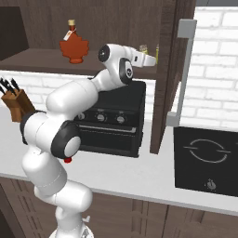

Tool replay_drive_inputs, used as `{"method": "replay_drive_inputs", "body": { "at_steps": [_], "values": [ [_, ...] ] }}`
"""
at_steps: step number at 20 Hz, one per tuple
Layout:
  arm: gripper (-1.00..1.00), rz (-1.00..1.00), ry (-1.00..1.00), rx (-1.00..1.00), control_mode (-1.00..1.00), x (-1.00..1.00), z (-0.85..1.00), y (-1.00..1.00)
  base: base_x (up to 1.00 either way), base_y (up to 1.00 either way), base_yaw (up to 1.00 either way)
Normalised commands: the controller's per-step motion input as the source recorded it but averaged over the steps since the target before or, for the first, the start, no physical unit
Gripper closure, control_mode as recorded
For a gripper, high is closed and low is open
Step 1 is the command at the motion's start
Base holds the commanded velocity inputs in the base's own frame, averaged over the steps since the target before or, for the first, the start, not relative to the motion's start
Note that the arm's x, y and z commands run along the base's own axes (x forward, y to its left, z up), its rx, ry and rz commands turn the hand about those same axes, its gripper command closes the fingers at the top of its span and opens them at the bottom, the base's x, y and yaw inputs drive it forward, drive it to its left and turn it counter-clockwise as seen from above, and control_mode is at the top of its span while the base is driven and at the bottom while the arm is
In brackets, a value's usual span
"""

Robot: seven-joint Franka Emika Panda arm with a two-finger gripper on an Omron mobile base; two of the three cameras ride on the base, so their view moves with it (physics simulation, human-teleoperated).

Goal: Put the shaker and condiment bottle from the counter next to their counterparts in the cabinet.

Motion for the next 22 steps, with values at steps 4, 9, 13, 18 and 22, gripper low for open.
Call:
{"method": "replay_drive_inputs", "body": {
  "at_steps": [4,9,13,18,22],
  "values": [
    [1.00,-0.04,0.03,0.01,-1.00,0.34,-0.28,-0.26,0.00,0.00,0.00],
    [-1.00,-0.04,0.00,0.00,-1.00,0.27,-0.40,-0.20,0.00,0.00,0.00],
    [-1.00,0.00,0.00,0.00,-1.00,-0.10,-0.48,-0.04,0.00,0.00,0.00],
    [-1.00,0.00,-0.01,0.01,-1.00,-0.78,-0.63,0.25,0.00,0.00,0.00],
    [-1.00,0.00,-0.16,0.00,-1.00,-1.00,-0.50,0.59,0.00,0.00,0.00]
  ]
}}
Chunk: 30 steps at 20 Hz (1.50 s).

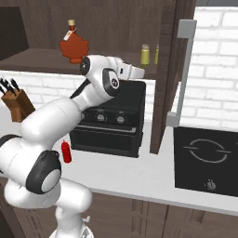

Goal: Put the shaker and condiment bottle from the counter next to their counterparts in the cabinet.

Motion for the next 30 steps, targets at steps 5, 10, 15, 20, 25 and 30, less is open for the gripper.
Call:
{"method": "replay_drive_inputs", "body": {
  "at_steps": [5,10,15,20,25,30],
  "values": [
    [-1.00,0.00,-0.19,0.00,-1.00,-1.00,-0.52,0.71,0.00,0.00,0.00],
    [-1.00,0.00,-0.14,0.00,-1.00,-1.00,-0.54,0.79,0.00,0.00,0.00],
    [-1.00,-0.10,-0.01,0.00,-1.00,-0.98,-0.48,0.78,0.00,0.00,0.00],
    [-1.00,-0.15,0.00,0.00,-1.00,-0.89,-0.56,0.78,0.00,0.00,0.00],
    [-1.00,-0.15,0.00,0.00,-1.00,-0.79,-0.63,0.79,0.00,0.00,0.00],
    [-1.00,-0.07,0.00,0.00,-1.00,-0.55,-0.85,0.63,0.00,0.00,0.00]
  ]
}}
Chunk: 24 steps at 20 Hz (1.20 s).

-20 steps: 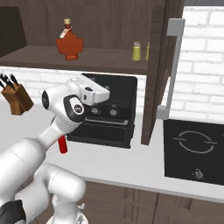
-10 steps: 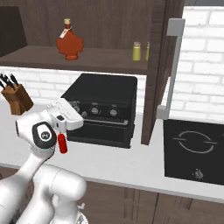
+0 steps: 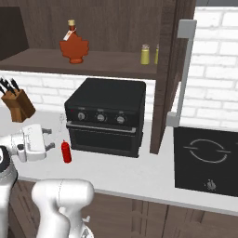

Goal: Put the shaker and condiment bottle from the counter next to their counterparts in the cabinet.

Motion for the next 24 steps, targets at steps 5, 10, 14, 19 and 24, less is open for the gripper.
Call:
{"method": "replay_drive_inputs", "body": {
  "at_steps": [5,10,14,19,24],
  "values": [
    [-1.00,0.00,-0.05,-0.01,-1.00,-0.02,-0.78,0.05,0.00,0.00,0.00],
    [-1.00,0.00,-0.01,-0.03,-1.00,0.02,-0.69,0.39,0.00,0.00,0.00],
    [-1.00,0.00,0.01,0.00,-1.00,0.00,-0.42,0.44,0.00,0.00,0.00],
    [-1.00,0.00,0.04,-0.01,-1.00,0.19,-0.20,0.34,0.00,0.00,0.00],
    [-1.00,0.00,0.10,-0.02,-1.00,0.21,-0.09,0.39,0.00,0.00,0.00]
  ]
}}
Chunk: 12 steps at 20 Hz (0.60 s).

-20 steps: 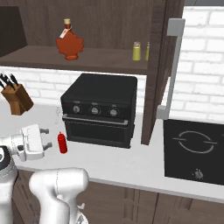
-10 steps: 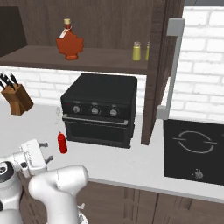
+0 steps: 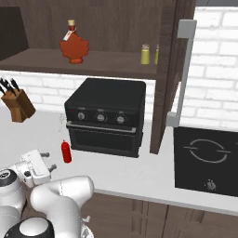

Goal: Put the shaker and condiment bottle from the counter next to their counterparts in the cabinet.

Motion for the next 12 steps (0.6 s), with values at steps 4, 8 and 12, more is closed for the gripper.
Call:
{"method": "replay_drive_inputs", "body": {
  "at_steps": [4,8,12],
  "values": [
    [-1.00,0.00,0.01,0.00,-1.00,0.06,-0.01,0.03,0.00,0.00,0.00],
    [-1.00,0.00,0.09,0.00,-1.00,0.28,0.00,0.00,0.00,0.00,0.00],
    [-1.00,0.00,0.15,0.02,-1.00,0.44,0.00,0.00,0.00,0.00,0.00]
  ]
}}
